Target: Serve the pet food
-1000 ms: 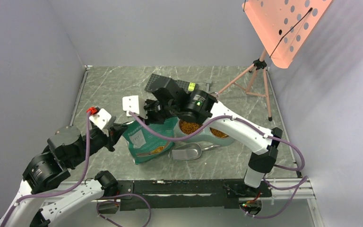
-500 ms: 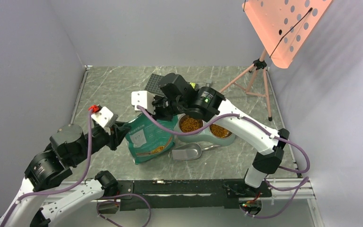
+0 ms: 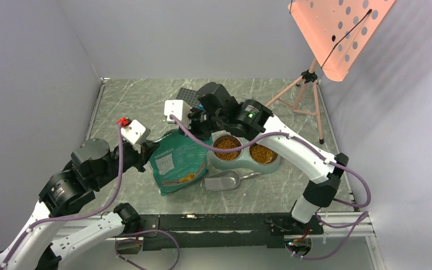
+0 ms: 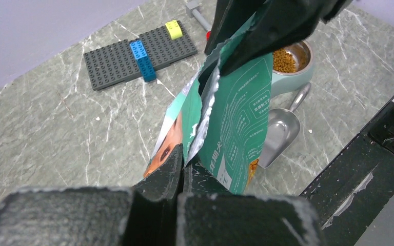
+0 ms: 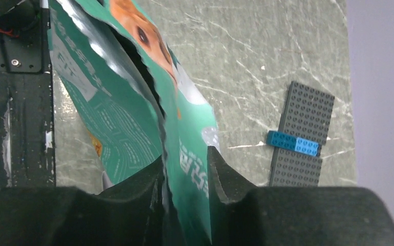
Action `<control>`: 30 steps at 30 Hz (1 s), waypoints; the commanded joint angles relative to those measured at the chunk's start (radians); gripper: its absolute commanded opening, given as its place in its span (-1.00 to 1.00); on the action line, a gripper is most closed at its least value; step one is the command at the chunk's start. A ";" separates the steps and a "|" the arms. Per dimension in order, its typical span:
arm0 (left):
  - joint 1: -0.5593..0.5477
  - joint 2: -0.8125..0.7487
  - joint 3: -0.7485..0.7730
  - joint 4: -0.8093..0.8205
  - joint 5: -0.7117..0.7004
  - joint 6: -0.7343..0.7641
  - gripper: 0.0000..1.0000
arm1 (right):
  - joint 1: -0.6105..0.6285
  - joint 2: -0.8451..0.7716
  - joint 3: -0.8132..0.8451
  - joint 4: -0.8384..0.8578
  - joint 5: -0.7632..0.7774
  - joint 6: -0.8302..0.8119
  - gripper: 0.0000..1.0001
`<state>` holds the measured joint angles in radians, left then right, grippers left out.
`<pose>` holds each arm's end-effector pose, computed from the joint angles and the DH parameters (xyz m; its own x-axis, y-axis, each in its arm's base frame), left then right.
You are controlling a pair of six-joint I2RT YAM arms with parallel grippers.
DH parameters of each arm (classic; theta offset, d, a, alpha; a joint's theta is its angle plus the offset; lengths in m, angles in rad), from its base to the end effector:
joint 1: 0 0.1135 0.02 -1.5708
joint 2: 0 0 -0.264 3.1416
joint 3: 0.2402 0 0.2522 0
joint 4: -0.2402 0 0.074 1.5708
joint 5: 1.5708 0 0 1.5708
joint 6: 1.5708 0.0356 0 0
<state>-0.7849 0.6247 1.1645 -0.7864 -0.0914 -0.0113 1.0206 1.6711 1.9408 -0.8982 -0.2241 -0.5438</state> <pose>0.0669 -0.0622 0.4186 -0.1799 0.1639 -0.9699 0.6392 0.7690 0.0113 0.1786 0.3063 0.4354 0.2156 -0.6133 -0.7598 -0.9507 0.0458 -0.3067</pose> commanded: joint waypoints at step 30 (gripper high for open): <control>-0.004 -0.082 -0.016 -0.009 -0.023 -0.039 -1.00 | -0.223 -0.212 -0.145 0.083 0.150 0.034 -1.00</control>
<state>-0.7929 0.5884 1.1316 -0.7490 -0.1005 -0.0238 0.8818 1.5070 1.7508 -0.8097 -0.2909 -0.5037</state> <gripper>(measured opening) 0.015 0.032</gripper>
